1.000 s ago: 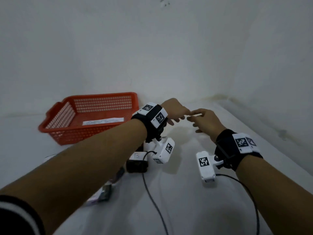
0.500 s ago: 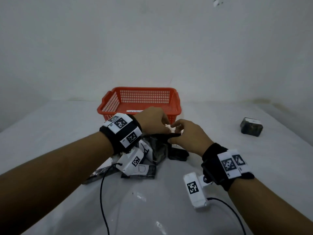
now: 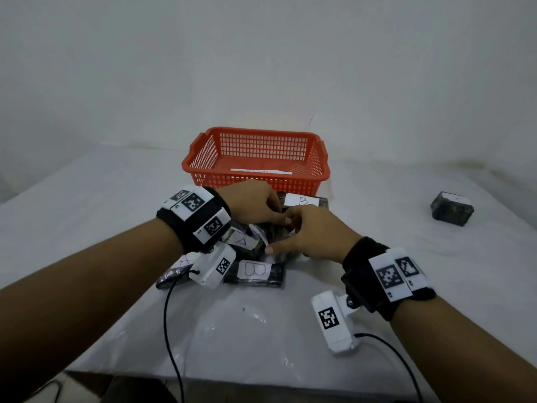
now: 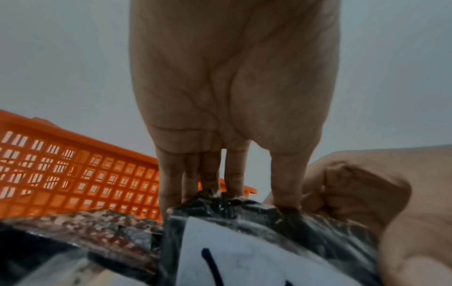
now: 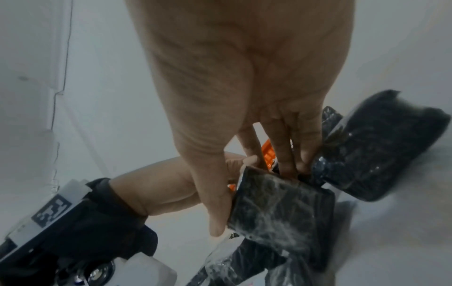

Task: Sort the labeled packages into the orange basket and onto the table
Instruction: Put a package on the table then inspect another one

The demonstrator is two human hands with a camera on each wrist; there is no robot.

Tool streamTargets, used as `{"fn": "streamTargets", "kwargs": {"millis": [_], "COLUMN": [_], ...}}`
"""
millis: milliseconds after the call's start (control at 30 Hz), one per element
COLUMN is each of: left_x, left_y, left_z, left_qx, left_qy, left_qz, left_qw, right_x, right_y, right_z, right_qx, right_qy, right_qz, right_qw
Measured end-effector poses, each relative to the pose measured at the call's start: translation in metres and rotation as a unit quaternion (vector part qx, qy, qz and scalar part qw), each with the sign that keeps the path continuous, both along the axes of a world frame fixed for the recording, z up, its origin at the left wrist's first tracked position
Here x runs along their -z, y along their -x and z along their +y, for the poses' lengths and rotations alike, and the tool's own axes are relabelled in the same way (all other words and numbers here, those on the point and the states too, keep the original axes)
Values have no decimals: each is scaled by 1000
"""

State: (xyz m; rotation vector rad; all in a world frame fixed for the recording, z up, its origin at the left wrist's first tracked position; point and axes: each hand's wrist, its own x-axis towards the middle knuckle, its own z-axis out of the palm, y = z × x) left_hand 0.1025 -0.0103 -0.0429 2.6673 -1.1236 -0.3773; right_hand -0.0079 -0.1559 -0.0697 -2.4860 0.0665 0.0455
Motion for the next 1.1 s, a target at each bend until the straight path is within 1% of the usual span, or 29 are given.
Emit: {"fn": "streamTargets", "kwargs": {"millis": [133, 200, 267, 333, 400, 500, 600, 667, 733, 800, 867, 900, 933, 1000, 1033, 1100], "left_x": [5, 7, 8, 11, 14, 15, 13, 12, 11, 10, 9, 8, 8, 11, 12, 16], "left_y": [-5, -9, -11, -12, -16, -19, -21, -20, -16, -10, -3, 0, 3, 3, 4, 5], "left_z": [1, 4, 9, 13, 17, 19, 19, 19, 19, 18, 18, 19, 19, 18, 17, 14], "left_qx": [-18, -18, -8, -6, -19, -41, -69, -98, -113, -101, -69, -55, -48, -48, -54, -61], "left_qy": [7, 14, 26, 60, 119, 183, 248, 292, 332, 363, 384, 384, 375, 350, 349, 360], "left_qz": [17, 42, 68, 85, 92, 96, 152, 207, 267, 297, 322, 317, 293, 220, 195, 174], "left_qw": [1000, 999, 997, 995, 988, 978, 954, 929, 898, 877, 863, 865, 878, 909, 915, 914], "right_x": [1, 2, 5, 7, 8, 8, 11, 12, 14, 15, 14, 13, 12, 12, 12, 13], "right_y": [-6, -7, -8, -10, -12, -15, -14, -11, -10, -11, -11, -11, -10, -10, -10, -10], "right_z": [-5, -11, -17, -24, -30, -32, -33, -34, -34, -34, -34, -35, -36, -38, -39, -40], "right_qx": [33, 51, 65, 81, 99, 100, 69, 40, 32, 53, 73, 79, 84, 88, 88, 95], "right_qy": [-22, -13, -26, -59, -102, -173, -222, -228, -234, -246, -260, -269, -278, -292, -294, -291], "right_qz": [-11, -33, -52, -71, -97, -133, -140, -130, -131, -153, -167, -168, -168, -165, -164, -164], "right_qw": [999, 998, 996, 992, 985, 971, 963, 964, 963, 956, 948, 945, 942, 938, 938, 938]}}
